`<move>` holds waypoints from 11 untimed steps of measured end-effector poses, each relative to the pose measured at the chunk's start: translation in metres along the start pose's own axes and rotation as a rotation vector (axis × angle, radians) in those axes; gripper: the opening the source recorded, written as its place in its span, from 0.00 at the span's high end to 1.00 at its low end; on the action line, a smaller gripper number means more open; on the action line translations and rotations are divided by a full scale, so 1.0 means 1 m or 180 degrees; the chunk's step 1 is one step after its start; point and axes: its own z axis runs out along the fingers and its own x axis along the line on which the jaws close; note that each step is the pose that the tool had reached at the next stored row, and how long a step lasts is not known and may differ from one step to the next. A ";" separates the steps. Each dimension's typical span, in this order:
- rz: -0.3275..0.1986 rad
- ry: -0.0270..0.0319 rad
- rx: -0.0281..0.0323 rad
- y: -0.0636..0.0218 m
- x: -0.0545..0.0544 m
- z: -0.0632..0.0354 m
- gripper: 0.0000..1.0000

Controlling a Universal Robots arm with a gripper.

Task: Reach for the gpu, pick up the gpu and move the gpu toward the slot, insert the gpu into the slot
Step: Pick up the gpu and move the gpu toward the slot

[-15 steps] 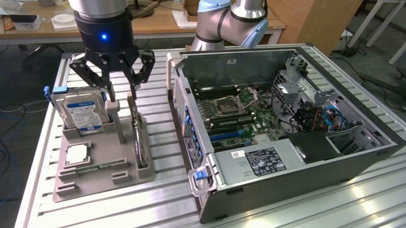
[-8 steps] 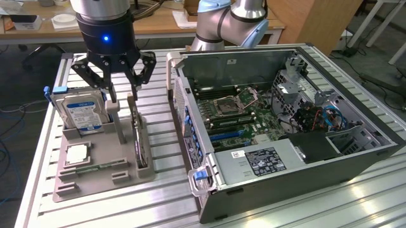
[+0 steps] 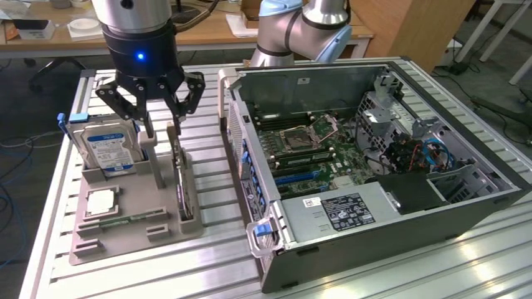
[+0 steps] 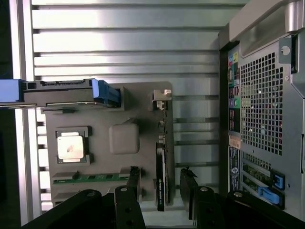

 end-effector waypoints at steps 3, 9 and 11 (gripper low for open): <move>0.0000 0.0000 0.0000 -0.0003 0.000 0.0023 0.53; 0.0000 0.0000 0.0000 -0.0011 0.000 0.0073 0.53; 0.0000 0.0000 0.0000 -0.0012 0.000 0.0093 0.53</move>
